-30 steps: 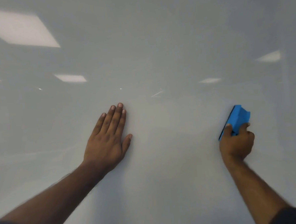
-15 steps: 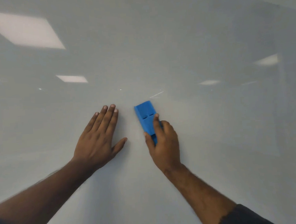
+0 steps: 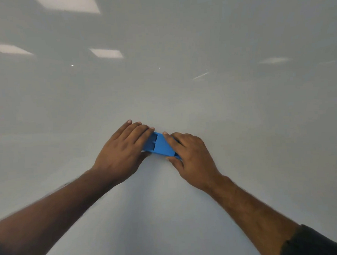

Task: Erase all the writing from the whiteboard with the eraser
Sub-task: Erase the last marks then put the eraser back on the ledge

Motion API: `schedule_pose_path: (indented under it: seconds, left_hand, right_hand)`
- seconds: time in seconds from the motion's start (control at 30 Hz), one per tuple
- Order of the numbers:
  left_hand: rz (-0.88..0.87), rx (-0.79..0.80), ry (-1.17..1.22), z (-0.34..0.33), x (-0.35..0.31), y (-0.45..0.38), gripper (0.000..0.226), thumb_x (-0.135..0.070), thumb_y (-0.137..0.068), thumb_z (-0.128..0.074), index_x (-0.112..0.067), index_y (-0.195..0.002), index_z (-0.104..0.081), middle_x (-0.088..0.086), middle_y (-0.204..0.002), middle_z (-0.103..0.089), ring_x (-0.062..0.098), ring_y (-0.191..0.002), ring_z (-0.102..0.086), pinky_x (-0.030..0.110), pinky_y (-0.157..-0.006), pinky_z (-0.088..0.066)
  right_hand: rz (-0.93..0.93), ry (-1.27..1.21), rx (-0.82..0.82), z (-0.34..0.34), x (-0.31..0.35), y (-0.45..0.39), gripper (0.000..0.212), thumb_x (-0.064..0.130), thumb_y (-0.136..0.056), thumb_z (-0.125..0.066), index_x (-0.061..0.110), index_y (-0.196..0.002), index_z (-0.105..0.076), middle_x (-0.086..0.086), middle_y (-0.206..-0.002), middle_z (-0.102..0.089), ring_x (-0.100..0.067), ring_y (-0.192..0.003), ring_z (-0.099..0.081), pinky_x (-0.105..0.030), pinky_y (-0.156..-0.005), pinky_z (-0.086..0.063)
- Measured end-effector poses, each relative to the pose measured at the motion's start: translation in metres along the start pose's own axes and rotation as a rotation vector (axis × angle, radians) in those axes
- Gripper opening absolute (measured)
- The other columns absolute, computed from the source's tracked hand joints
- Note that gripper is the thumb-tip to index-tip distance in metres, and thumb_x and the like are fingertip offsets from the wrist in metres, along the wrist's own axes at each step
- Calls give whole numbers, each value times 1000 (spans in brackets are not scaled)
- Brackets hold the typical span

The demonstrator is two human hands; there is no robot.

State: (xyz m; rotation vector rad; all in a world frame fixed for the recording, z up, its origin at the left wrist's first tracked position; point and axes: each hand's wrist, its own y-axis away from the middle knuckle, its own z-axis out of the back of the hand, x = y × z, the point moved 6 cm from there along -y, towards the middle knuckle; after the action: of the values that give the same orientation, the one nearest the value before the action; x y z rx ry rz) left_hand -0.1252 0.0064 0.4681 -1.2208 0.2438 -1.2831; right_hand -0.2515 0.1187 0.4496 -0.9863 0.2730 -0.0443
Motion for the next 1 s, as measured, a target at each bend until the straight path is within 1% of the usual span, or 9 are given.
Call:
schedule_pose_path:
  seconds: [0.2, 0.33, 0.5, 0.63, 0.77, 0.87, 1.0]
  left_hand:
    - [83, 107, 66, -18, -20, 57, 62, -28, -83, -77, -4, -136, -56, 15, -130, -61, 33, -118, -59, 45, -120, -29]
    - [174, 182, 123, -27, -42, 104, 62, -26, -80, -80, -3, -133, -57, 15, -127, -62, 32, -113, -61, 42, -119, -28]
    - [283, 297, 166, -37, -67, 168, 64, -23, -73, -87, -6, -129, -60, 11, -123, -64, 30, -109, -62, 44, -117, -33]
    - [333, 388, 210, -44, -80, 220, 65, -23, -70, -89, -8, -127, -61, 8, -121, -65, 26, -109, -61, 43, -116, -35]
    - [373, 417, 253, -54, -84, 265, 65, -24, -68, -91, -10, -124, -61, 5, -118, -65, 20, -108, -53, 42, -114, -35]
    - [394, 458, 299, -65, -84, 304, 66, -24, -66, -92, -12, -123, -61, 5, -116, -64, 23, -106, -57, 44, -113, -37]
    - [409, 518, 343, -78, -78, 354, 69, -20, -61, -94, -11, -122, -63, 5, -115, -65, 23, -104, -57, 45, -110, -41]
  right_hand:
    - [-25, -97, 53, -28, 25, 43, 62, 32, -88, -65, 9, -142, -43, -7, -124, -58, -22, -109, -53, -34, -98, -38]
    - [-44, -196, 132, -53, 42, 81, 62, 34, -87, -66, 9, -140, -45, -7, -125, -58, -23, -111, -53, -34, -100, -37]
    - [-52, -285, 212, -86, 70, 132, 64, 34, -83, -72, 9, -136, -49, -7, -123, -60, -23, -111, -55, -36, -100, -40]
    - [-66, -319, 291, -111, 100, 168, 63, 35, -82, -73, 9, -135, -50, -7, -121, -61, -25, -110, -56, -38, -100, -42]
    - [-86, -334, 349, -135, 129, 195, 63, 34, -82, -73, 10, -135, -49, -6, -121, -60, -24, -110, -56, -38, -101, -42]
    - [-130, -332, 409, -158, 153, 215, 64, 34, -81, -74, 11, -136, -50, -5, -120, -61, -23, -109, -57, -37, -101, -42]
    - [-191, -335, 483, -188, 191, 238, 65, 35, -79, -75, 12, -135, -50, -4, -119, -61, -22, -108, -58, -36, -100, -43]
